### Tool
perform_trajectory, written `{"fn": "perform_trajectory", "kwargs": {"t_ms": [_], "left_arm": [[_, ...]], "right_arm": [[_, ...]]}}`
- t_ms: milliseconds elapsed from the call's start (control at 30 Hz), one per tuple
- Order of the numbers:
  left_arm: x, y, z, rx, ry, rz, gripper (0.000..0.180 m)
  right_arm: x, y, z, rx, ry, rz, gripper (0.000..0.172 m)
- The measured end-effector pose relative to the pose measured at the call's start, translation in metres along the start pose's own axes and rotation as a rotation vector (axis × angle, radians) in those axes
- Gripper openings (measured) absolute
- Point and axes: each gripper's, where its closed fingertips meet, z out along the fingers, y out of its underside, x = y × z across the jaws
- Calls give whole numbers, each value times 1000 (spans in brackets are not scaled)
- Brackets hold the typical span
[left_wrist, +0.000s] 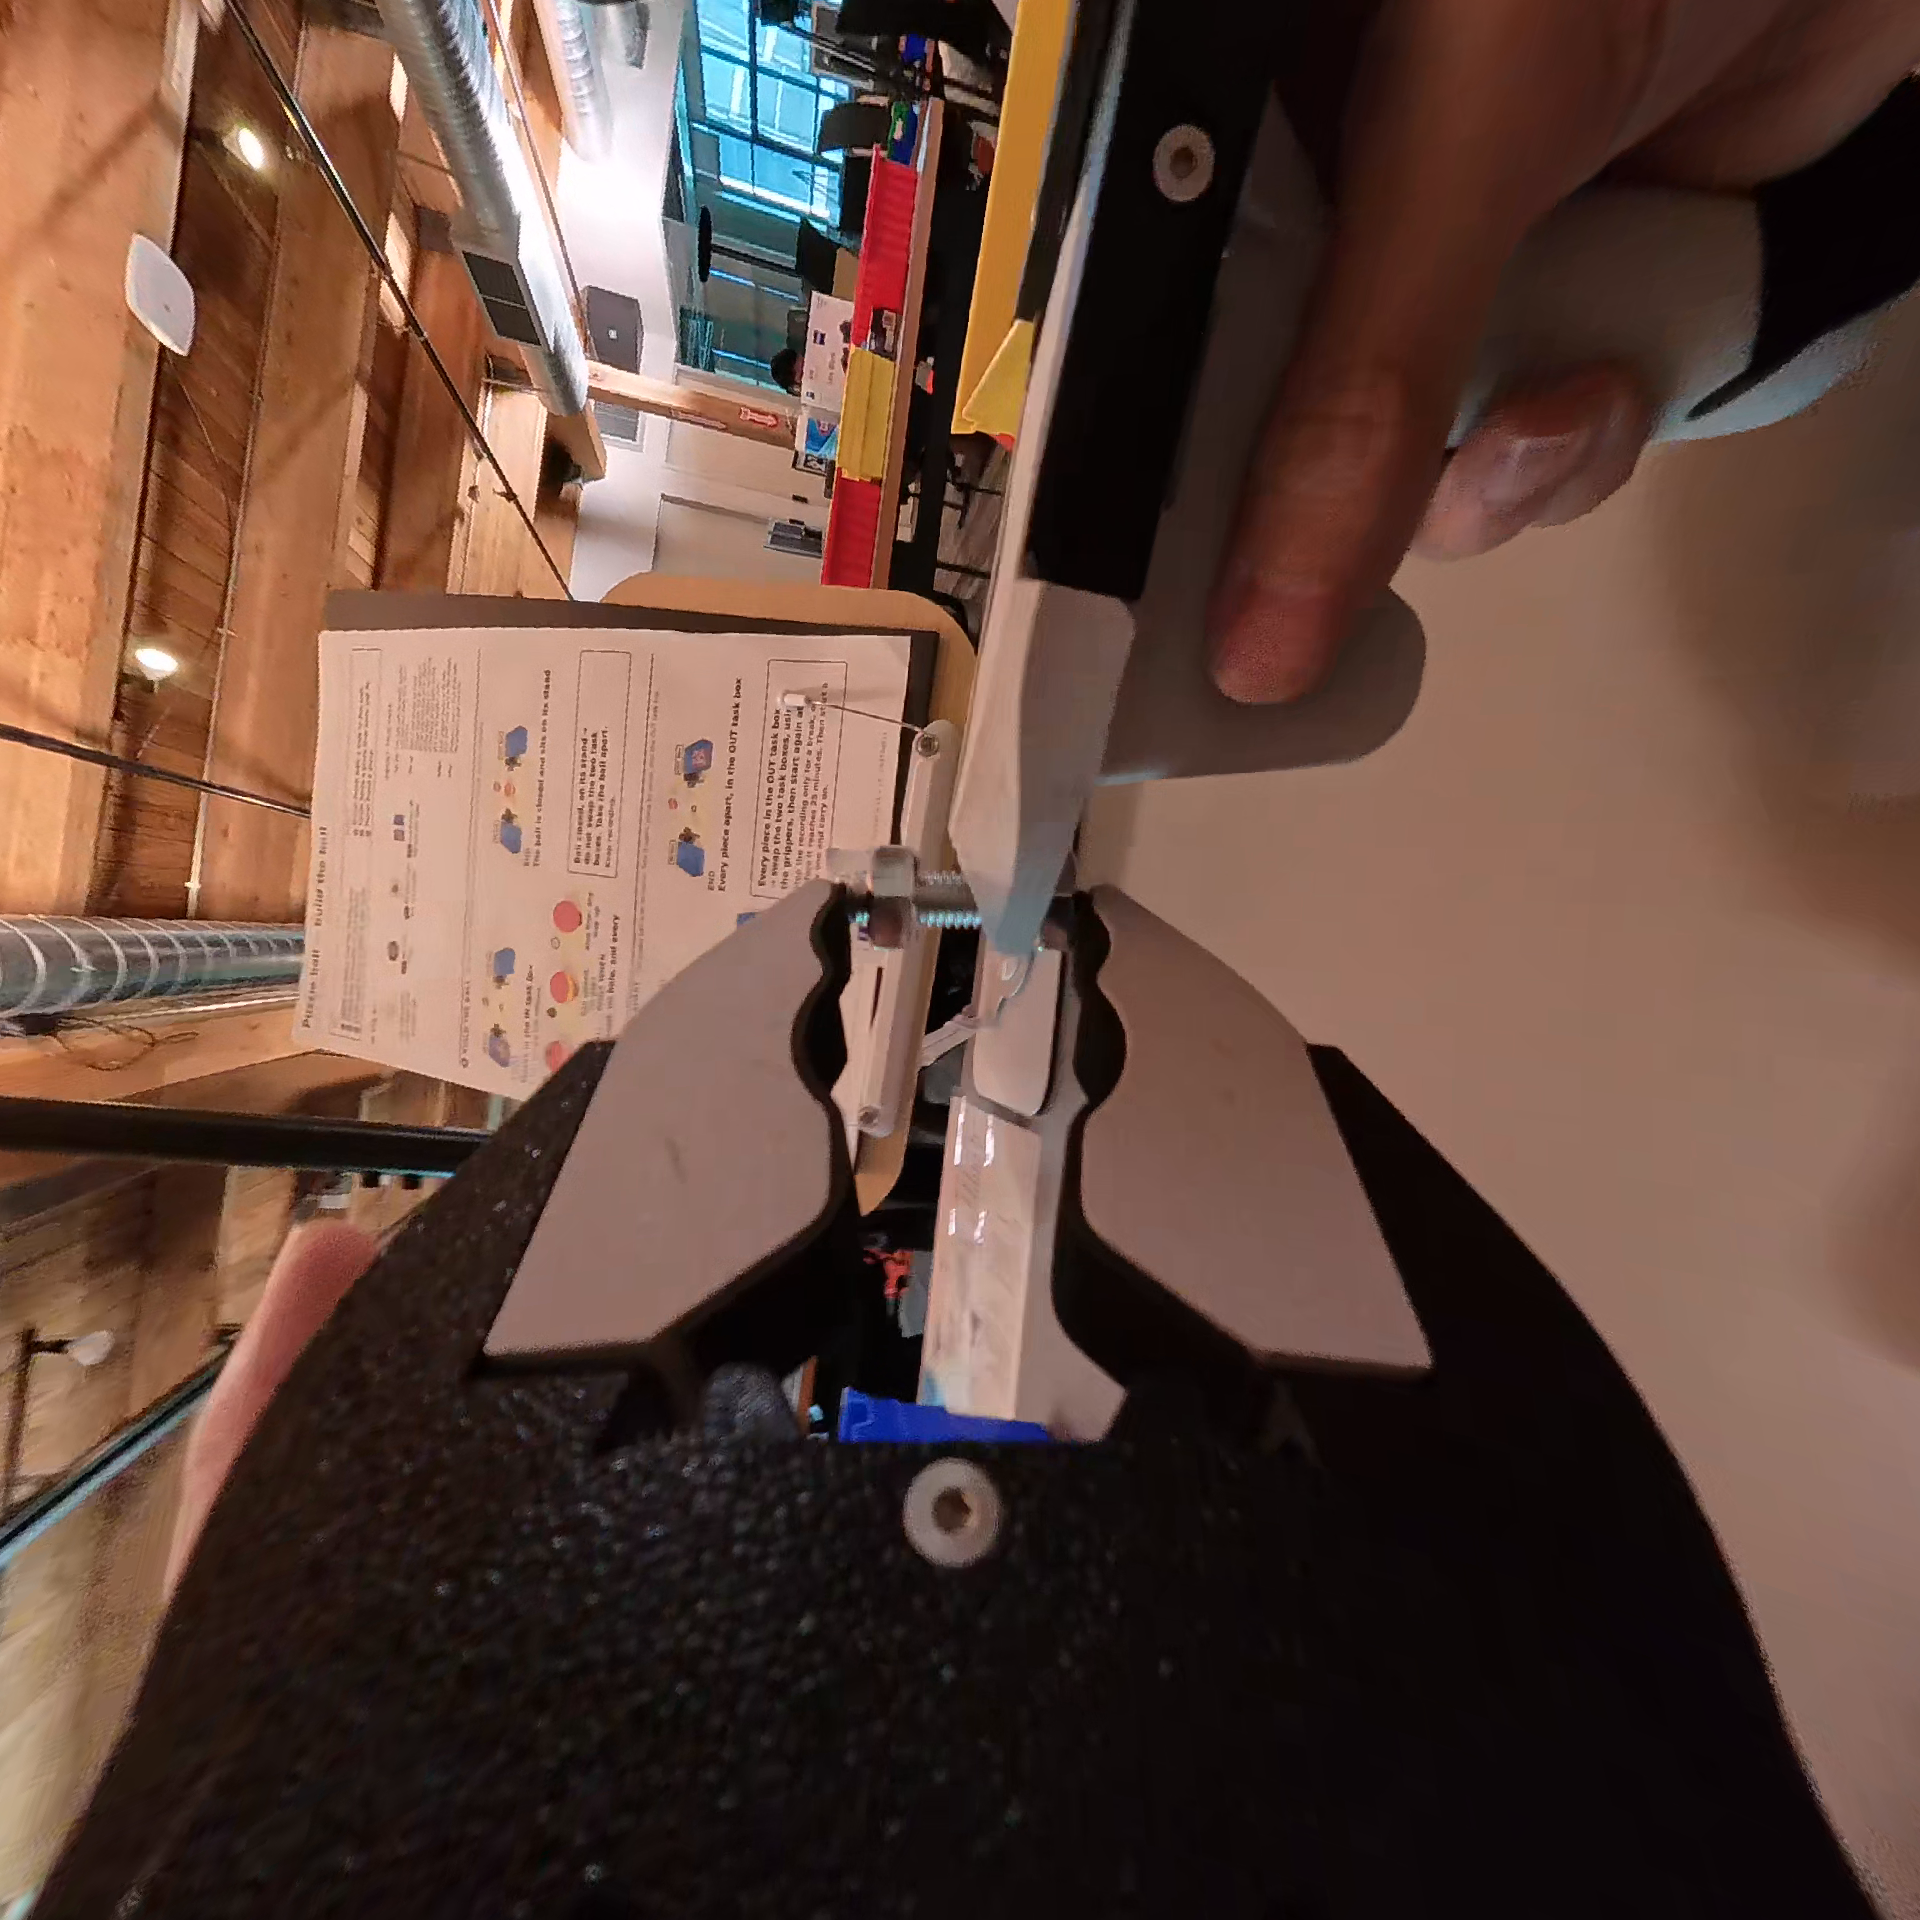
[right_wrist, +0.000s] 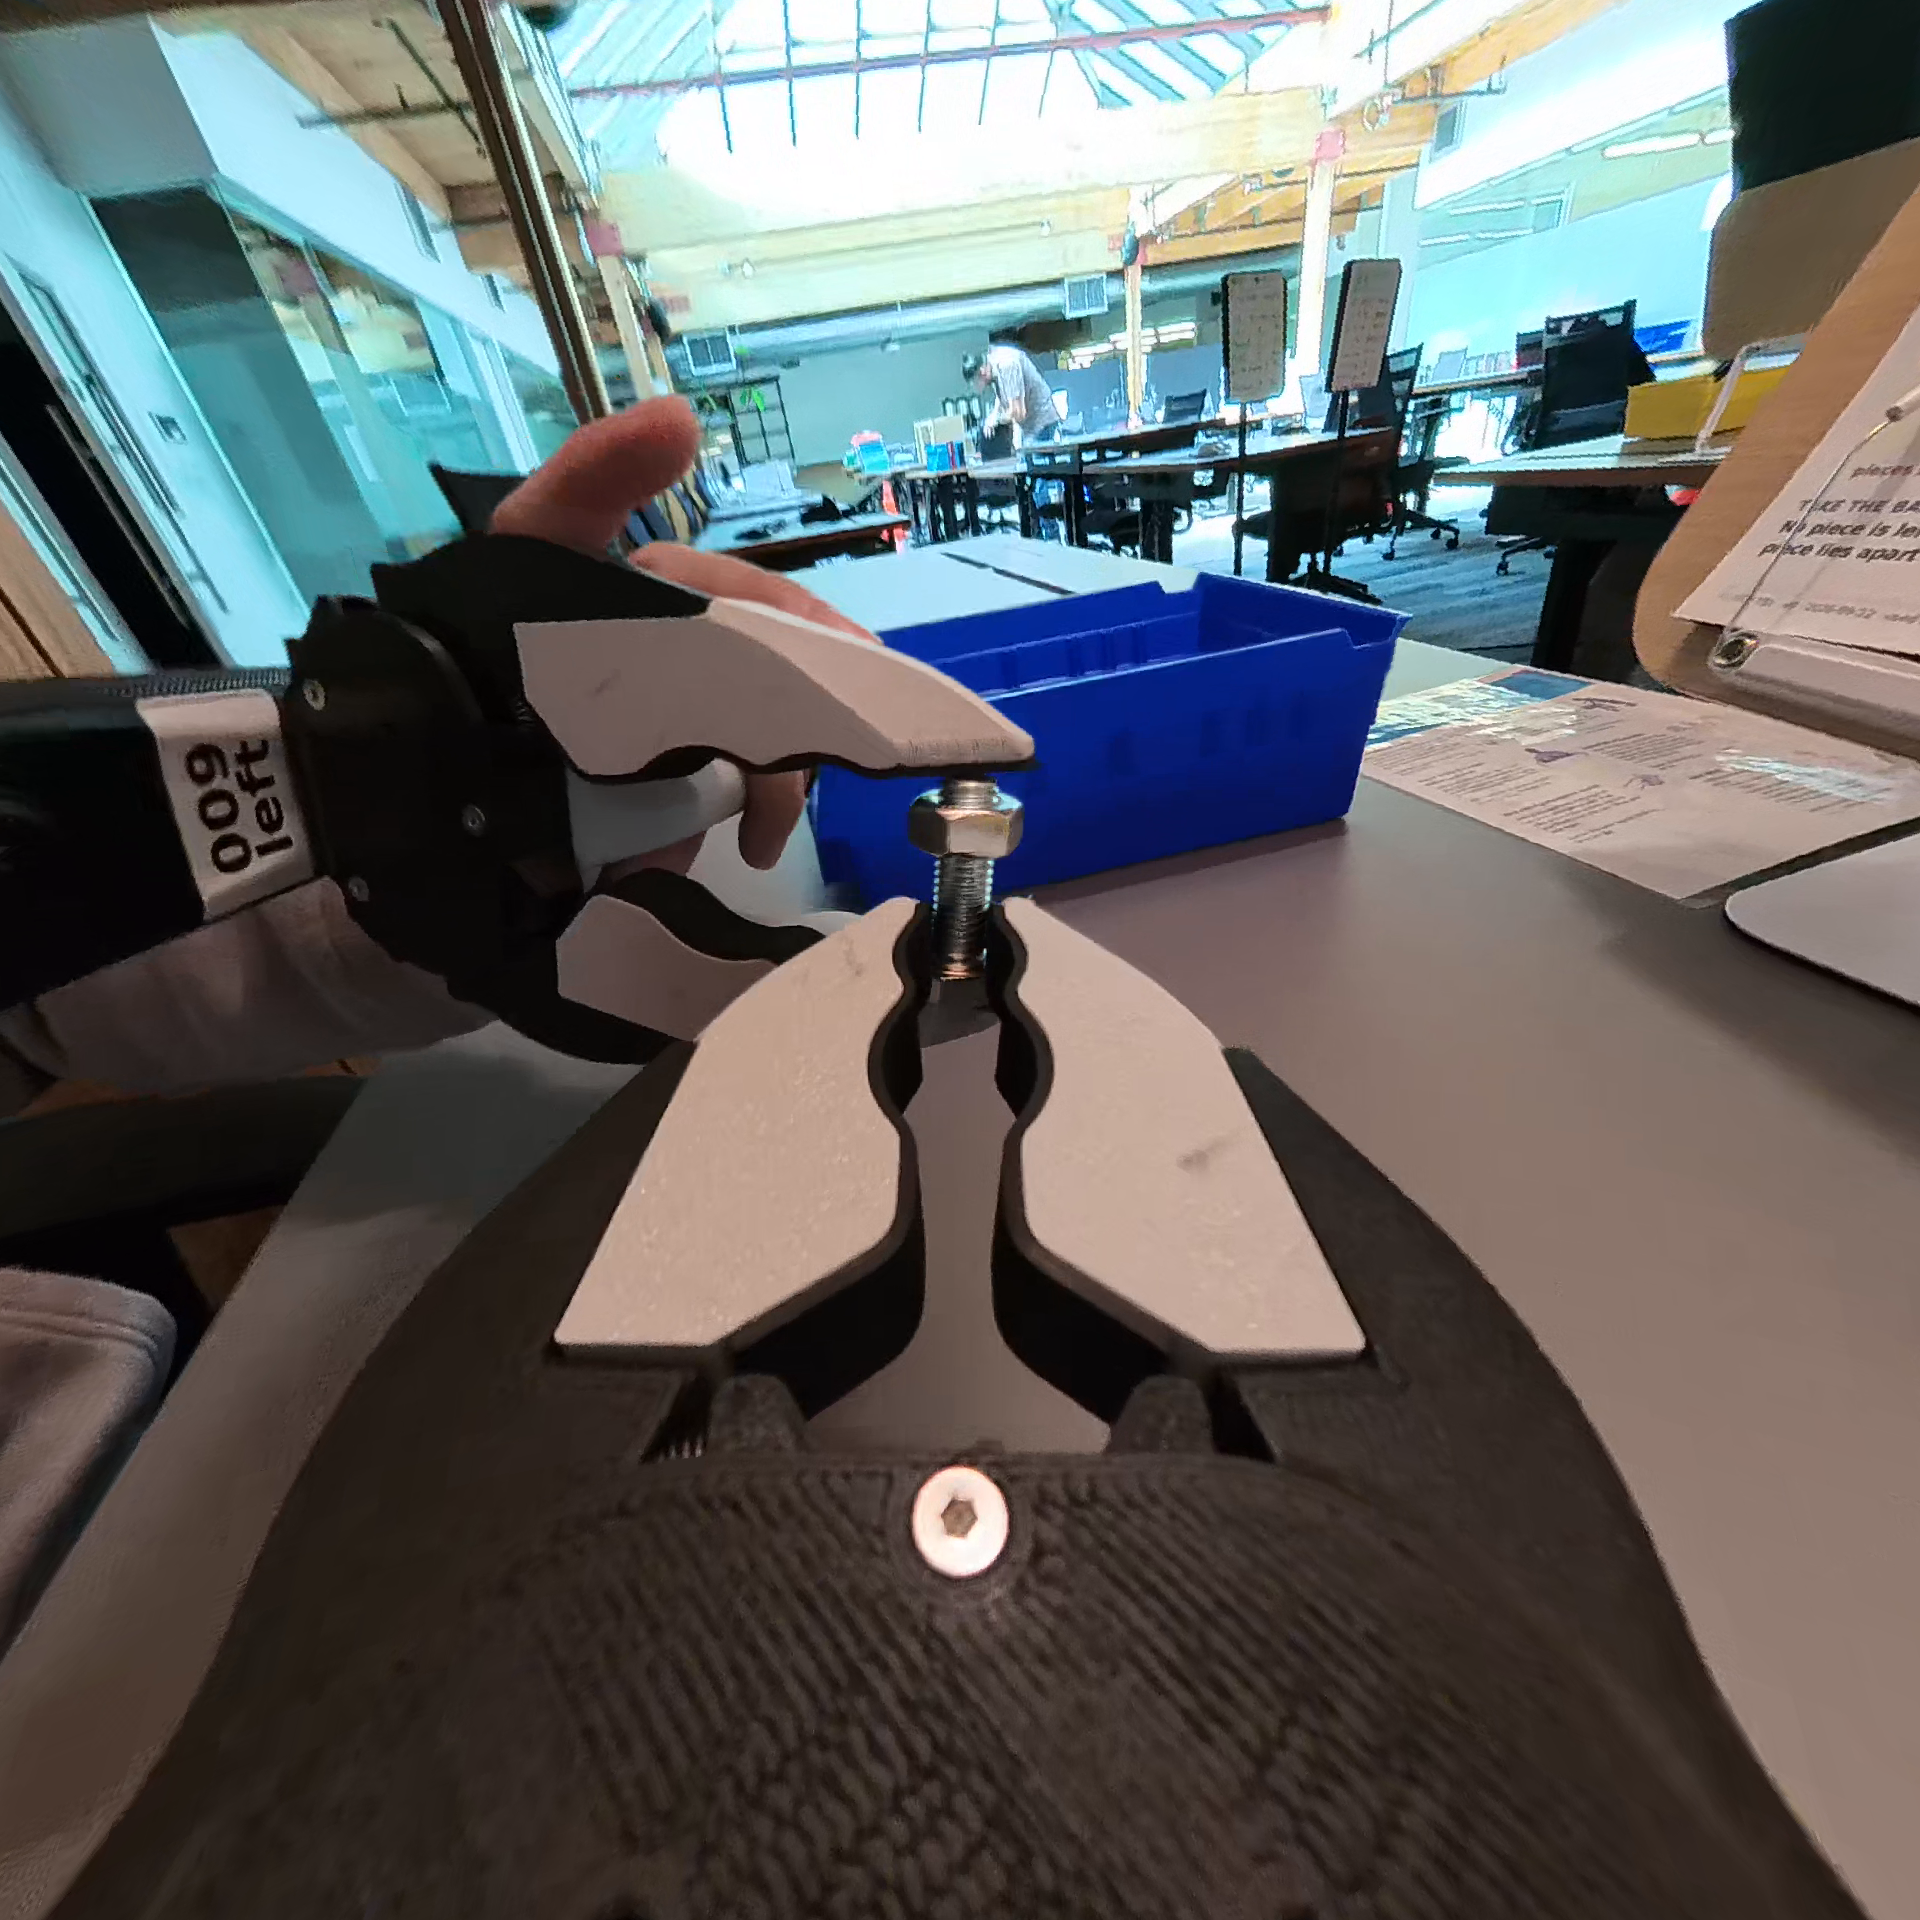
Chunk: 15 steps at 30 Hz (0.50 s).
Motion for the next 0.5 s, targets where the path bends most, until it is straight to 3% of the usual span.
{"fn": "perform_trajectory", "kwargs": {"t_ms": [67,167,333,400,500], "left_arm": [[-4,0,0,54,-11,-116,45],[-21,2,-4,151,5,-422,58],[-39,-12,-5,439,302,-1059,49],[-42,-11,-1,504,382,-1218,50],[-28,-17,5,561,537,-1305,47]], "right_arm": [[8,-2,-3,5,54,-40,9],[20,-11,-16,67,120,-62,9],[24,-18,-27,164,113,-26,9],[20,-19,-26,186,82,-3,9],[18,-18,-24,186,70,1,9]]}}
